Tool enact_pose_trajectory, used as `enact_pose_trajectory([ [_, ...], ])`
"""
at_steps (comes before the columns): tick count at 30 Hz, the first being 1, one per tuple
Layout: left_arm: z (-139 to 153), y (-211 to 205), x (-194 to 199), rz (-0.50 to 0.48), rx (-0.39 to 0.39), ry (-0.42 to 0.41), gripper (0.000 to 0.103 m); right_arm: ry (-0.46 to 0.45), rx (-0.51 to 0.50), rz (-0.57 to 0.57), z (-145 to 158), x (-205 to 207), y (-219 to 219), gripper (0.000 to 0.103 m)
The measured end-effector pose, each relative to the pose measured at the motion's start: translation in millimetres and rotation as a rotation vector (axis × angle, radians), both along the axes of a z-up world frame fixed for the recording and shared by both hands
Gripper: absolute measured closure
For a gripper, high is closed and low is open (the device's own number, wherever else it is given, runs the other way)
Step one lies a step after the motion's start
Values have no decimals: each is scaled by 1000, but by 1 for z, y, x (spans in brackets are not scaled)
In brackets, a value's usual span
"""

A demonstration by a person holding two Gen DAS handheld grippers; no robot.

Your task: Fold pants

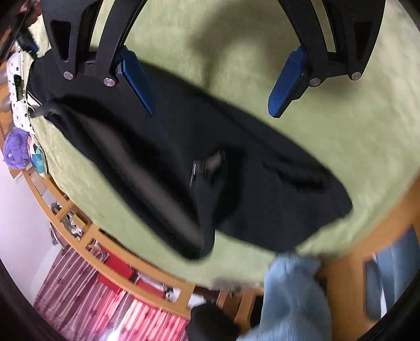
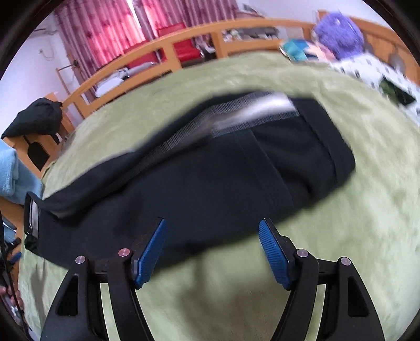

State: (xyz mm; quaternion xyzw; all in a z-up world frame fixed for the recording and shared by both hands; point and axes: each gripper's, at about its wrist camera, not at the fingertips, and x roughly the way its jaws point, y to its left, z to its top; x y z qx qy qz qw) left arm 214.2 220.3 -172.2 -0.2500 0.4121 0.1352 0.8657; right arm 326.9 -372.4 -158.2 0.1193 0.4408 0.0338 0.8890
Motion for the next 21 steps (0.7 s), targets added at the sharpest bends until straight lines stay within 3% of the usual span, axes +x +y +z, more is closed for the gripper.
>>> enact_pose_trajectory([
  [4, -28, 3, 11, 19, -72, -3, 18, 60, 65, -41, -33, 5, -16, 31],
  [11, -48, 26, 35, 114, -187, -54, 23, 24, 237, -159, -55, 35, -42, 29],
  [16, -52, 20, 52, 127, -144, -64, 27, -4, 265, -201, -62, 65, -46, 23],
  [17, -52, 18, 55, 132, -129, -65, 31, -6, 249, -202, -63, 71, -42, 29],
  [18, -52, 17, 57, 134, -120, -76, 41, -5, 219, -203, -63, 78, -38, 51],
  [19, -52, 16, 58, 139, -120, -84, 50, -8, 199, -206, -64, 81, -36, 65],
  [20, -52, 19, 58, 157, -123, -85, 75, -8, 180, -203, -63, 84, -34, 82],
  [21, -48, 24, 58, 159, -134, -89, 92, -10, 191, -194, -61, 85, -35, 86],
])
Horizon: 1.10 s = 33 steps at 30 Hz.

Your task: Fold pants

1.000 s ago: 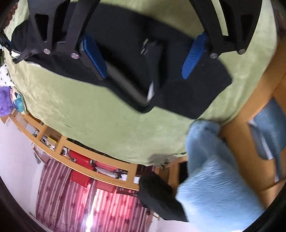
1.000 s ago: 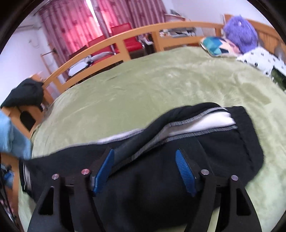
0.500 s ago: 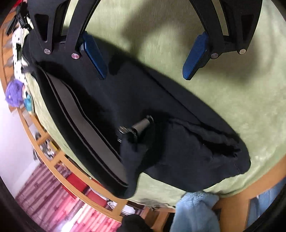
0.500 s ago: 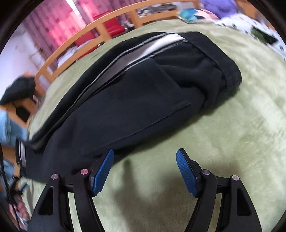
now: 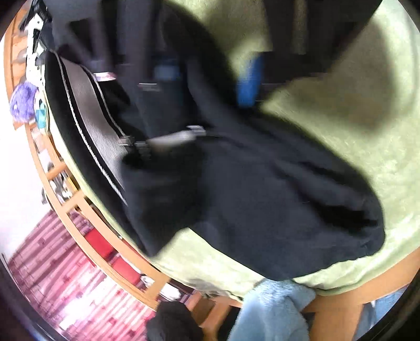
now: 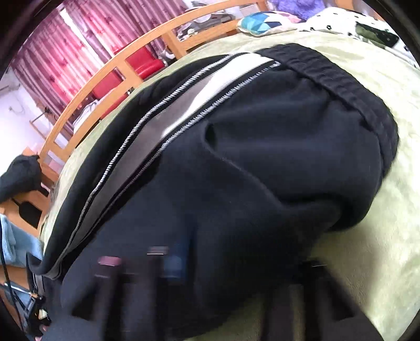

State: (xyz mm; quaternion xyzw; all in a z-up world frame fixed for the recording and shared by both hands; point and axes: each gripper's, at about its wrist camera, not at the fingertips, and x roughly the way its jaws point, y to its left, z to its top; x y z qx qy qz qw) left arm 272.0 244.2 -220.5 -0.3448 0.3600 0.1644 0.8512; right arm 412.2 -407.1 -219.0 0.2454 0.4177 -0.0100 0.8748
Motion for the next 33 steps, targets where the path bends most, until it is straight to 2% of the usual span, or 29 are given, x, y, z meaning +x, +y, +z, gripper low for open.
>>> enact_pose_trajectory([
  [2, 13, 3, -5, -21, -14, -37, 93, -34, 27, -15, 7, -8, -5, 89],
  [5, 42, -9, -23, -40, 66, -54, 93, -61, 14, -20, 24, -23, -7, 90],
  [7, 55, -18, -40, -68, 70, -62, 93, -75, 15, -25, 37, -34, -11, 90],
  [10, 66, -32, -77, -101, 61, -54, 93, -80, -48, -26, 57, -56, -14, 90],
  [14, 63, -48, -127, -126, 4, -35, 93, -57, -41, -32, 70, -97, -42, 90],
  [19, 46, -73, -184, -160, -36, 5, 93, -24, -98, -29, 69, -163, -82, 90],
  [21, 41, -76, -198, -164, -51, 7, 93, -13, -113, -27, 65, -186, -93, 90],
  [25, 30, -75, -206, -189, -27, 40, 92, 6, -123, -23, 51, -213, -106, 89],
  [28, 31, -74, -207, -236, -30, 108, 90, 40, -153, -35, 39, -209, -102, 72],
  [29, 36, -77, -211, -251, -12, 113, 88, 69, -179, -37, 37, -210, -98, 66],
  [31, 54, -85, -222, -302, 58, 88, 77, 83, -196, -2, 39, -216, -90, 59],
  [33, 69, -88, -228, -321, 96, 42, 35, 68, -259, 5, 47, -233, -81, 56],
])
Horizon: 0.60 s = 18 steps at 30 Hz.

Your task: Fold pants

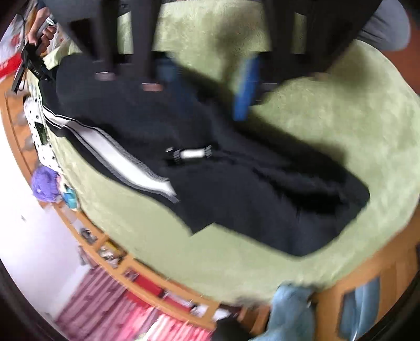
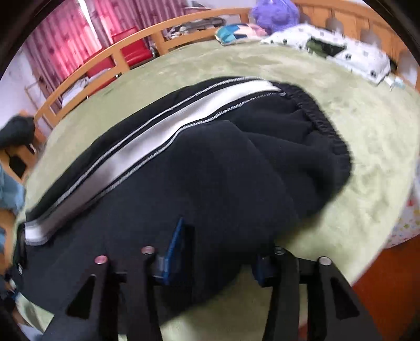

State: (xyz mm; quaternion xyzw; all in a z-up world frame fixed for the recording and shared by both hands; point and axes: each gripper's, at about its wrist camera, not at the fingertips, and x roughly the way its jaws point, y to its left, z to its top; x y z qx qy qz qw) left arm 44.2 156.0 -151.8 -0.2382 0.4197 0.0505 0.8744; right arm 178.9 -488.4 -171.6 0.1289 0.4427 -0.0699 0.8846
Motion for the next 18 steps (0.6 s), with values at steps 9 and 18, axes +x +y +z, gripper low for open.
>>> enact_pose_trajectory([
  [9, 14, -47, 56, -104, 215, -95, 33, -152, 99, -11, 47, -54, 21, 46],
  [18, -27, -42, 96, -44, 308, 18, 81, -183, 142, 70, 55, -42, 51, 36],
])
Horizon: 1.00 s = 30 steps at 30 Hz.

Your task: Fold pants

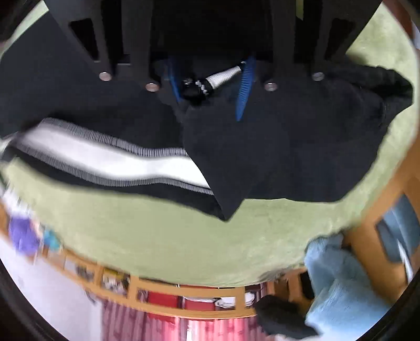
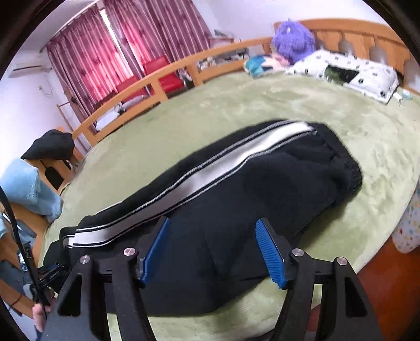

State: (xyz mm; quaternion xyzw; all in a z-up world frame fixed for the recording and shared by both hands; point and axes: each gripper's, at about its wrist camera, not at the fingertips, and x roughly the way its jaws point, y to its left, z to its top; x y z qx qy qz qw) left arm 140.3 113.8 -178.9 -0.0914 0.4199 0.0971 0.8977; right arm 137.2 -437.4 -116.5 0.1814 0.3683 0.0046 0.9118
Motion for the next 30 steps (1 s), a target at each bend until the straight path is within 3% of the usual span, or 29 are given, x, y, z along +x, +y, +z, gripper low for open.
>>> enact_pose_trajectory([
  [1, 9, 14, 0, 16, -53, -29, 85, 2, 4, -3, -1, 3, -1, 36],
  [3, 29, 32, 0, 52, -71, -77, 86, 9, 3, -22, -3, 7, -3, 36],
  [7, 73, 80, 8, 153, -31, -179, 87, 37, 4, -38, -8, 11, 2, 36],
  [10, 85, 111, 26, 203, -9, -194, 86, 39, -41, -35, -7, 13, 10, 36],
  [13, 83, 130, 36, 236, -33, -140, 75, 33, -78, -31, -5, 14, 19, 36],
  [15, 82, 138, 32, 277, -17, -116, 48, 33, -88, -26, -4, 15, 25, 36],
  [17, 87, 144, 16, 288, -5, -151, 36, 31, -105, -19, -3, 16, 31, 36],
  [20, 91, 157, -8, 263, -45, -165, 29, 18, -167, 0, -1, 16, 48, 36],
  [24, 82, 160, -36, 225, -109, -125, 29, -5, -254, 66, -1, 12, 77, 36],
  [30, 30, 156, -69, 199, -268, -50, 29, -36, -228, 143, -6, 6, 95, 36],
])
